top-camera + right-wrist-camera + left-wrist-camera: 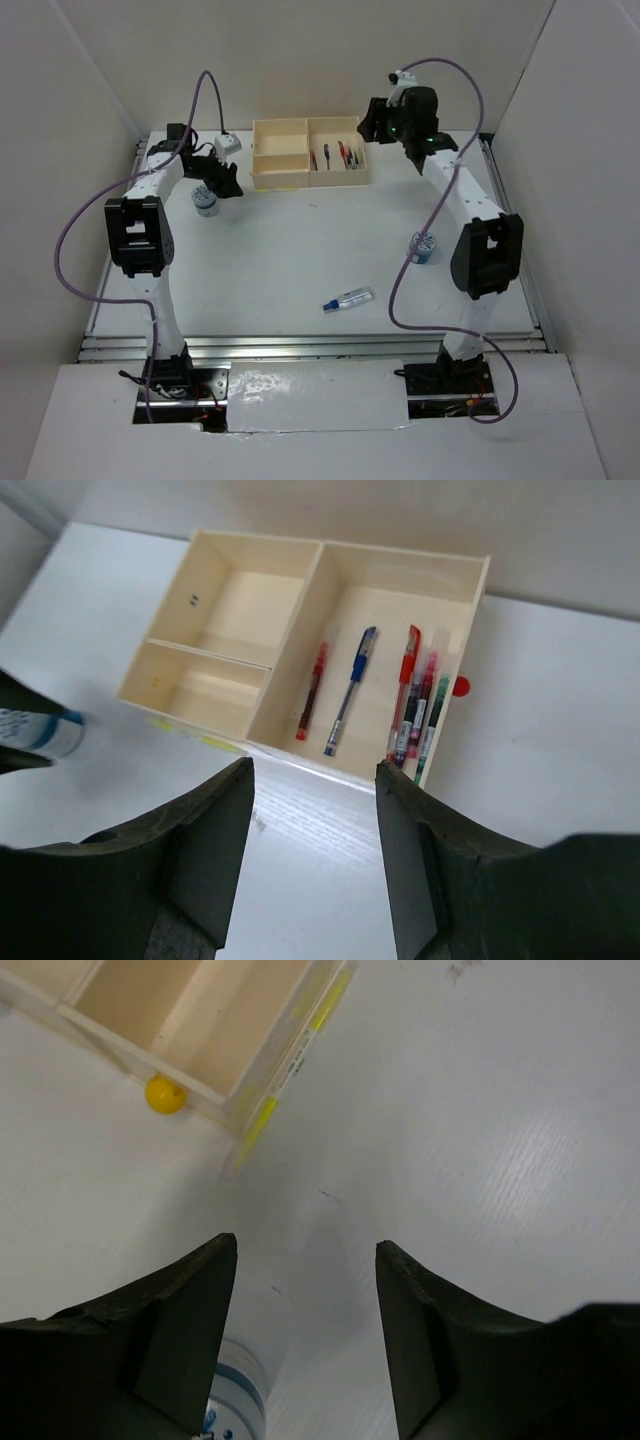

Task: Sort the stationery into containers
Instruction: Place the pen in the storage box, then move the pen to the center of the board, then pick up the pen from the center of the board.

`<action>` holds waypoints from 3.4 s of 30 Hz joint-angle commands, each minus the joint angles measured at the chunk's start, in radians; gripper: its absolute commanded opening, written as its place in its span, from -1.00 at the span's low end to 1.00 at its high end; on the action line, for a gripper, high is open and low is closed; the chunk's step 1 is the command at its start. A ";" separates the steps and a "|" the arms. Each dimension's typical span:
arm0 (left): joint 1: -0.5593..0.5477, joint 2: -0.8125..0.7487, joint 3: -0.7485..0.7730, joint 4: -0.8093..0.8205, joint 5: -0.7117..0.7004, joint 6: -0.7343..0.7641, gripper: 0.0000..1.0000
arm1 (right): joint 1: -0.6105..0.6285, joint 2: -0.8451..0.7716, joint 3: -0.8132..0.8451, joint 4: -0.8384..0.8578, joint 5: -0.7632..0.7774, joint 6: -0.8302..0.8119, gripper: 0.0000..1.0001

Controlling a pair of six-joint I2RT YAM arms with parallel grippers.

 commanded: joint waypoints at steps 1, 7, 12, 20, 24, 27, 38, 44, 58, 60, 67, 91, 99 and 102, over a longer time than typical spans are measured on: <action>-0.014 0.047 0.060 -0.025 0.063 0.186 0.37 | -0.036 -0.196 -0.064 -0.084 -0.124 -0.021 0.17; -0.037 0.087 0.032 0.069 0.048 0.234 0.33 | -0.081 -0.417 -0.237 -0.106 -0.174 -0.082 0.15; -0.061 0.147 0.066 0.070 0.025 0.264 0.29 | -0.084 -0.557 -0.305 -0.133 -0.207 -0.104 0.15; -0.069 0.210 0.097 0.130 0.001 0.263 0.29 | -0.076 -0.651 -0.312 -0.231 -0.235 -0.131 0.14; -0.075 0.219 0.075 0.170 -0.027 0.264 0.29 | -0.064 -0.678 -0.325 -0.261 -0.236 -0.137 0.14; -0.078 0.234 0.087 0.167 -0.042 0.266 0.27 | -0.057 -0.691 -0.326 -0.273 -0.230 -0.137 0.13; -0.066 0.146 -0.058 0.187 0.001 0.265 0.53 | -0.044 -0.694 -0.322 -0.281 -0.226 -0.137 0.11; -0.039 -0.084 -0.285 0.371 0.014 -0.020 0.62 | -0.037 -0.712 -0.332 -0.294 -0.218 -0.137 0.11; -0.256 -0.310 -0.514 0.529 -0.600 -0.864 0.55 | -0.004 -0.777 -0.440 -0.288 -0.195 -0.136 0.11; -0.291 -0.310 -0.508 0.503 -0.746 -0.966 0.53 | -0.006 -0.784 -0.449 -0.291 -0.190 -0.136 0.11; -0.386 -0.266 -0.479 0.476 -0.970 -1.092 0.29 | -0.015 -0.798 -0.460 -0.296 -0.190 -0.137 0.11; -0.414 -0.101 -0.455 0.339 -1.132 -1.234 -0.59 | -0.040 -0.823 -0.466 -0.298 -0.246 -0.137 0.04; -0.410 -0.447 -0.666 0.346 -0.925 -1.190 -1.00 | 0.005 -0.865 -0.441 -0.347 -0.330 -0.228 0.01; -0.427 -0.630 -0.719 0.356 -0.836 -1.097 -1.00 | 0.029 -0.890 -0.449 -0.357 -0.333 -0.300 0.00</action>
